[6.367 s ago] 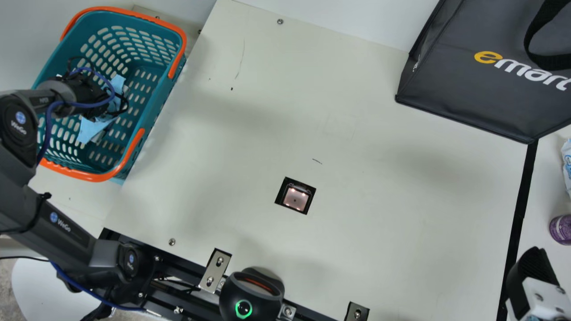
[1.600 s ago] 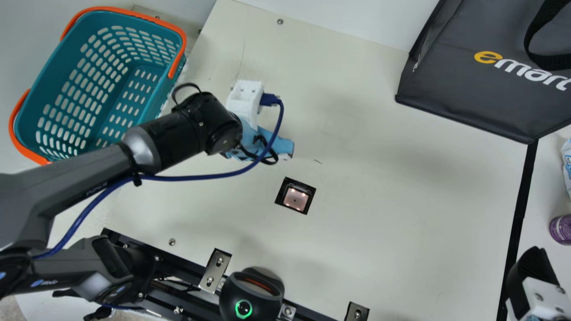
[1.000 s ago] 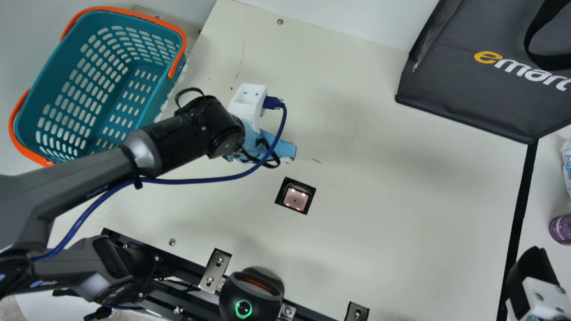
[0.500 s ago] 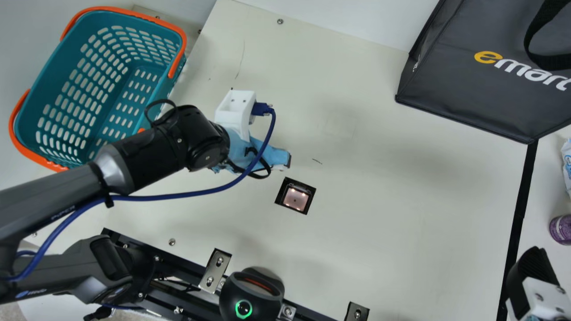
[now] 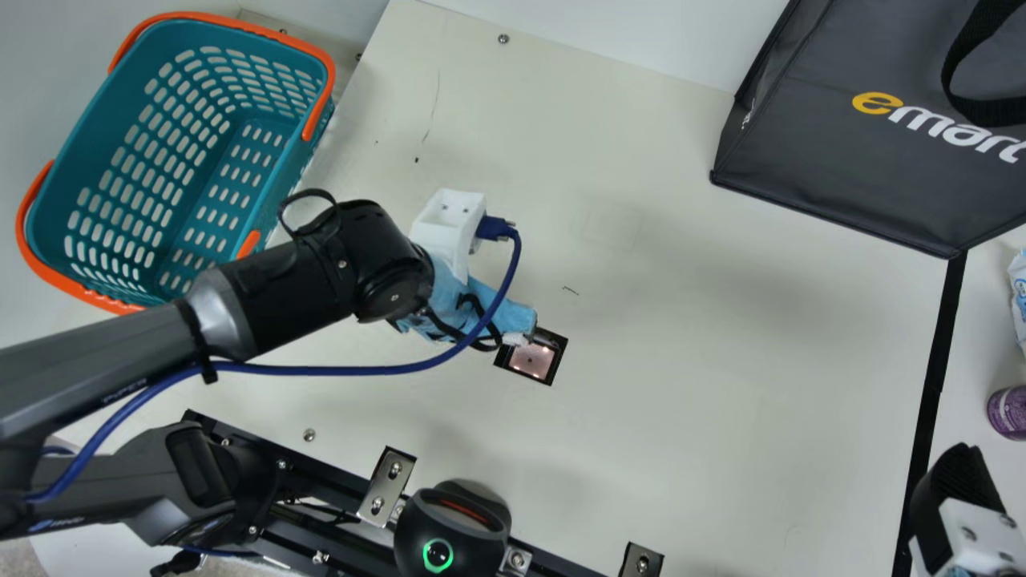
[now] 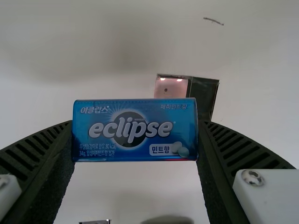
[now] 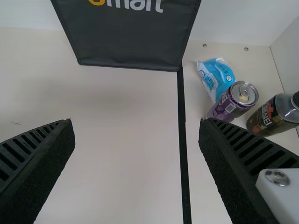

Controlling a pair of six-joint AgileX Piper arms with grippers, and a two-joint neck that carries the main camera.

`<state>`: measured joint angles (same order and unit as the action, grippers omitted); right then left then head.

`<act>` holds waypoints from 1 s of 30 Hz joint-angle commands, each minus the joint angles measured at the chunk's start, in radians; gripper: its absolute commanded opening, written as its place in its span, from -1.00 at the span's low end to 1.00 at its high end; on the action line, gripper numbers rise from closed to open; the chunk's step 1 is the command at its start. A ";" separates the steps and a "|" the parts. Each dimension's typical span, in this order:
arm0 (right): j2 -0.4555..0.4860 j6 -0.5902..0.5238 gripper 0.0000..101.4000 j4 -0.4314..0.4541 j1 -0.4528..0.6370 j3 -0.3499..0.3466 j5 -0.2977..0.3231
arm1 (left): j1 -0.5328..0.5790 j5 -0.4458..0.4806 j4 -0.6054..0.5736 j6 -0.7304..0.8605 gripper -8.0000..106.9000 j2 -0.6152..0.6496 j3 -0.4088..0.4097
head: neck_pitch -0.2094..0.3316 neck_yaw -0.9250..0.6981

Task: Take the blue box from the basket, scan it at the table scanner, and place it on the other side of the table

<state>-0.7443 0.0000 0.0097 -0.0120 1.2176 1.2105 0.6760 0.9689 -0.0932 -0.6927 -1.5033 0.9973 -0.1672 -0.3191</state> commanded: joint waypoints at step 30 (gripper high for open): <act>0.000 0.000 0.87 0.000 0.000 0.000 0.000 | 0.249 -0.111 0.188 -0.252 -1.00 -0.190 0.050 | 0.029 -0.002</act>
<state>-0.7443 0.0000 0.0097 -0.0120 1.2176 1.2105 0.9195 0.8615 0.0818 -0.9257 -1.6918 1.0500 -0.1687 -0.3191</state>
